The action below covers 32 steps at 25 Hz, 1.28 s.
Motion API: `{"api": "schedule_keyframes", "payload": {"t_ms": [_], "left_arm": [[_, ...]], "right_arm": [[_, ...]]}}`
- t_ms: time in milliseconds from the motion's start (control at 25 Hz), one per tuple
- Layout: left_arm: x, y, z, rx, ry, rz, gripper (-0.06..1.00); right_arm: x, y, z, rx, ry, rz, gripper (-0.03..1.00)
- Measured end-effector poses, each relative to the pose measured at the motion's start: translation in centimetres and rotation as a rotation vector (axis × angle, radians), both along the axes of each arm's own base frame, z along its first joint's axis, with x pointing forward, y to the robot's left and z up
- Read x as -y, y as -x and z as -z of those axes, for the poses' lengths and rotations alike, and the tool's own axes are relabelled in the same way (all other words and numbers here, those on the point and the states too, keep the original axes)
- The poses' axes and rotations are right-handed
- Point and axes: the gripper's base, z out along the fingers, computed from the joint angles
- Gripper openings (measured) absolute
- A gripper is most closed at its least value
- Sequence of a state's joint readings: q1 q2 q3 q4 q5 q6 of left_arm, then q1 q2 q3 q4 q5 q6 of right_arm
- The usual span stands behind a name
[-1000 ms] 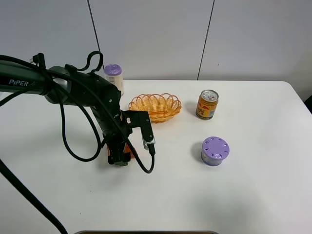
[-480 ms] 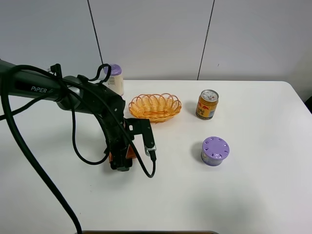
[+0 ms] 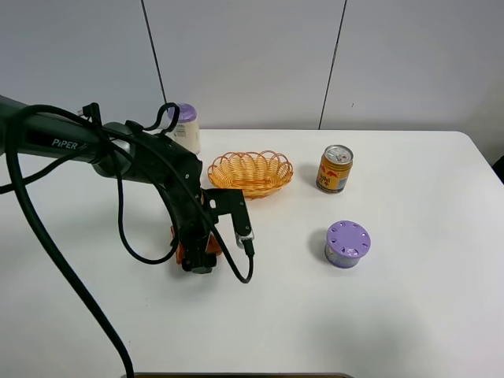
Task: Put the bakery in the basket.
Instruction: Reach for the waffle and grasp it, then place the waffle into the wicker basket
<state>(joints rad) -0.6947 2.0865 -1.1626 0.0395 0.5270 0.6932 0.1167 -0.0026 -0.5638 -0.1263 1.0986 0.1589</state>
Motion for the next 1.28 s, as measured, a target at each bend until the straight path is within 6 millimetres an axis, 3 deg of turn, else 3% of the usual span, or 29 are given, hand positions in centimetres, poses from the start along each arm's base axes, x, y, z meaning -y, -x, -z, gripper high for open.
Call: {"api": "schedule_keyframes", "payload": {"t_ms": [480, 560, 720, 1280], "left_arm": [[-0.30, -0.21, 0.25, -0.016, 0.002, -0.026, 0.98], [-0.31, -0.17, 0.29, -0.022, 0.001, -0.029, 0.92], [-0.33, -0.16, 0.34, -0.023, -0.003, -0.026, 0.62], [-0.40, -0.26, 0.31, -0.011, -0.016, -0.006, 0.62]], "right_arm": [[0.00, 0.00, 0.00, 0.000, 0.000, 0.000, 0.91], [0.00, 0.00, 0.00, 0.000, 0.000, 0.000, 0.91], [0.00, 0.00, 0.00, 0.000, 0.000, 0.000, 0.91], [0.00, 0.00, 0.00, 0.000, 0.000, 0.000, 0.91]]}}
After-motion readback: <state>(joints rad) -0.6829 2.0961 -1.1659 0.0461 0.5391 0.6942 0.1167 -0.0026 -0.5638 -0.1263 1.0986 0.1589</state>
